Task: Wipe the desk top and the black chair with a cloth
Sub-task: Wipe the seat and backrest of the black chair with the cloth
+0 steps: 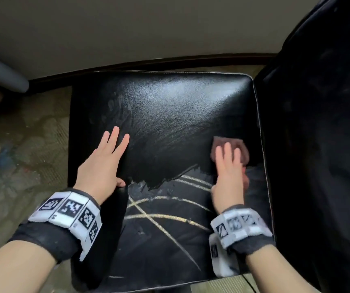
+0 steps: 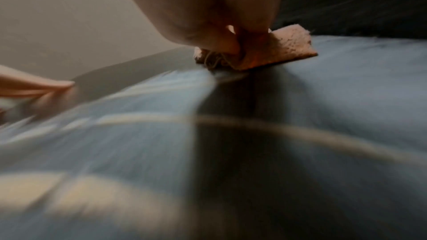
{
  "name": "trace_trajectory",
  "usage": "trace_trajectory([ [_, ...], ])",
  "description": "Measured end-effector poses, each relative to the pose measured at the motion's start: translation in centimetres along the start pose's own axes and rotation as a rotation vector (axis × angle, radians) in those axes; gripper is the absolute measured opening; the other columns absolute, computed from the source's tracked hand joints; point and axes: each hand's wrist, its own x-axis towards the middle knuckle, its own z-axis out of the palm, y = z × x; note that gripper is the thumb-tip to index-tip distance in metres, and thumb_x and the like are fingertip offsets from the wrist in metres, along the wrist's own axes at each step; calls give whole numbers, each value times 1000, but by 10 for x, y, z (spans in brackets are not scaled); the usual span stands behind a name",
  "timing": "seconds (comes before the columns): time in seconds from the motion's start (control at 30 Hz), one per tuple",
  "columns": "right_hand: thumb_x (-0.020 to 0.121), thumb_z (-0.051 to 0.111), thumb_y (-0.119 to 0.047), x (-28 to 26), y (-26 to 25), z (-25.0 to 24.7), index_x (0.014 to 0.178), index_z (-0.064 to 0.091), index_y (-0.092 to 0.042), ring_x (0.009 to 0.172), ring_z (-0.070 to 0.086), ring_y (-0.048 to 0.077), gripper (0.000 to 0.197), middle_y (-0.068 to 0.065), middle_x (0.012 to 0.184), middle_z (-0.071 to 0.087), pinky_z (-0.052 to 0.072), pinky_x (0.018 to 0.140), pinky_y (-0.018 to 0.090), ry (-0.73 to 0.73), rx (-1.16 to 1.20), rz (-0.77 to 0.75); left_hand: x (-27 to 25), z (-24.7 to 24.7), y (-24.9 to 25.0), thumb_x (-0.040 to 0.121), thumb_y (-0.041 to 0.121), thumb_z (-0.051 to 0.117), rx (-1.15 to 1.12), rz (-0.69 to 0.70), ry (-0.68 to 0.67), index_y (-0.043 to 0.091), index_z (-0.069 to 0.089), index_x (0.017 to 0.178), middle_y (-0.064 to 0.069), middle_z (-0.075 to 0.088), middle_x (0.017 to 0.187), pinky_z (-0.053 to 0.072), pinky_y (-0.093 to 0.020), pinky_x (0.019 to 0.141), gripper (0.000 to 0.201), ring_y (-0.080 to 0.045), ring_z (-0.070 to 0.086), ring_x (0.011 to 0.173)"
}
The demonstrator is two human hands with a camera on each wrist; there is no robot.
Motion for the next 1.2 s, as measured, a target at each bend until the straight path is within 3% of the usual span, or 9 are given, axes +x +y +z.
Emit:
trace_trajectory([
  [0.1, 40, 78, 10, -31, 5, 10, 141, 38, -6, 136, 26, 37, 110, 14, 149, 33, 39, 101, 51, -22, -2, -202, -17, 13, -7, 85, 35, 65, 6, 27, 50, 27, 0, 152, 7, -20, 157, 48, -22, 85, 93, -10, -11, 145],
  [0.23, 71, 63, 10, -17, 42, -17, 150, 13, -14, 146, 0, 27, 97, 3, 158, -2, 24, 114, 42, -45, 94, 29, -40, 31, -22, 77, 47, 68, -22, 79, 28, 28, -5, 150, 9, -25, 154, 44, -22, 95, 105, -8, -17, 142],
  [0.37, 83, 53, 2, -15, 9, -14, 151, 4, -18, 144, -6, 30, 86, 4, 158, -10, 18, 114, 43, -18, 54, 173, -51, 39, -28, 69, 51, 74, -31, 122, -16, 23, -17, 146, 6, -34, 148, 26, -27, 113, 123, -10, -26, 138],
  [0.53, 70, 64, -2, -68, -94, 48, 140, 34, -11, 138, 13, 37, 77, 15, 151, 24, 20, 105, 50, 103, 176, -398, -61, 41, -31, 68, 44, 79, -46, 136, -55, 21, -18, 147, 3, -36, 148, 20, -28, 117, 128, -13, -23, 142],
  [0.7, 97, 34, -23, -92, -109, 83, 128, 52, -13, 128, 44, 31, 38, 9, 134, 55, 24, 108, 41, 416, -101, -802, -94, 59, -37, 71, 45, 76, -30, 81, -75, 25, -31, 135, 5, -44, 140, 20, -25, 117, 127, -8, -27, 134],
  [0.77, 100, 34, -17, -78, -82, 76, 132, 50, -6, 125, 48, 33, 38, 15, 135, 52, 30, 109, 41, 274, 504, -746, -107, 67, -34, 73, 46, 74, -37, 42, -71, 23, -33, 137, 4, -43, 141, 20, -23, 114, 126, -9, -26, 136],
  [0.87, 88, 44, 7, -49, -54, 47, 141, 37, -2, 138, 24, 41, 54, 18, 150, 28, 15, 114, 39, 123, 116, -587, -119, 75, -24, 77, 39, 73, -79, -24, -69, 21, -21, 147, 3, -35, 150, 28, -21, 109, 118, -12, -19, 143],
  [0.97, 85, 45, 9, -50, -62, 35, 147, 22, -8, 144, -1, 37, 69, 11, 157, 6, 5, 115, 42, 130, 224, -366, -116, 80, -17, 77, 30, 75, -96, -89, -52, 20, -16, 149, 2, -29, 154, 31, -21, 107, 117, -13, -16, 144],
  [1.2, 84, 46, -15, -117, -123, 78, 117, 64, 0, 119, 48, 49, 40, 22, 128, 56, 38, 98, 60, -98, 189, -902, -111, 86, -24, 69, 23, 82, -181, -87, -47, 20, -8, 150, 2, -22, 156, 26, -28, 111, 121, -14, -13, 145],
])
